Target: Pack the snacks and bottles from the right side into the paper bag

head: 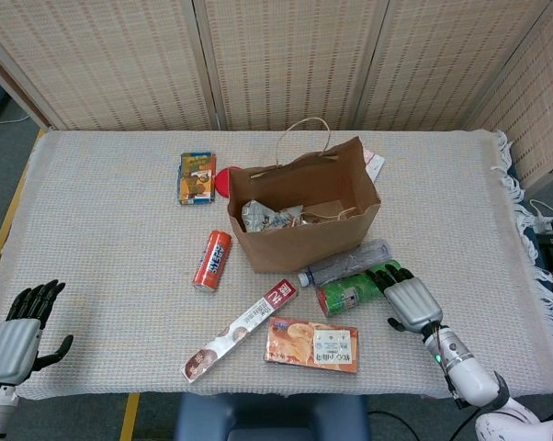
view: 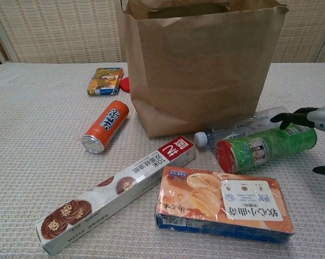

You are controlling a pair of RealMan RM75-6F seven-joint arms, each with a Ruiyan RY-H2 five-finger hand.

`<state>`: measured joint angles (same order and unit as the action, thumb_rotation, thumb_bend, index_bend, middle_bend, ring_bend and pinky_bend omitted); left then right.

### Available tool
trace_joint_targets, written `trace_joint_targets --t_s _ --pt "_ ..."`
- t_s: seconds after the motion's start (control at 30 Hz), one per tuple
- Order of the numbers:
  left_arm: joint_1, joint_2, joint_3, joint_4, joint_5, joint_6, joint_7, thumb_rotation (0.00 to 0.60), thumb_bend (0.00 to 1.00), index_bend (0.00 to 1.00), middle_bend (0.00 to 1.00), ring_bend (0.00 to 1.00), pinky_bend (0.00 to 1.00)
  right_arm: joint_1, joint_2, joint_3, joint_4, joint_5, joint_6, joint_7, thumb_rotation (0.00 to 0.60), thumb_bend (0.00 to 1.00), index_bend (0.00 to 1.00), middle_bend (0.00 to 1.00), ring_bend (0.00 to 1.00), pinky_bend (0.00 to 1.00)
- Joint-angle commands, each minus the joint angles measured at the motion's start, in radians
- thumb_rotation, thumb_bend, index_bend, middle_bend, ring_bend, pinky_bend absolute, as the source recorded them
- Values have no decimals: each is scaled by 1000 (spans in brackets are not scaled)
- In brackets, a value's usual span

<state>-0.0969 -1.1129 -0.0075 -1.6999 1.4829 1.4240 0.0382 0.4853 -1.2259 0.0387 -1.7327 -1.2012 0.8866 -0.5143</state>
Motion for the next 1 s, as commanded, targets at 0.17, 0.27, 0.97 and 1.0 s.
trace_joint_targets --t_s 0.17,0.27,0.97,1.0 --pt "0 1 0 -1 0 0 1 600 338 0 0 0 20 3 -7 -4 -3 -9 30 20 600 156 0 118 38 166" --pt "0 0 1 -1 1 0 3 600 338 0 0 0 20 8 -14 -9 8 -3 32 13 600 156 0 116 38 166" --pt "-2 3 1 -4 -2 -6 -5 600 338 0 0 0 21 49 -196 -26 110 25 167 -215 600 156 179 240 199 332" --pt "-2 3 1 -4 -2 -6 -6 600 338 0 0 0 20 47 -204 -29 118 15 178 -224 600 156 214 269 228 356"
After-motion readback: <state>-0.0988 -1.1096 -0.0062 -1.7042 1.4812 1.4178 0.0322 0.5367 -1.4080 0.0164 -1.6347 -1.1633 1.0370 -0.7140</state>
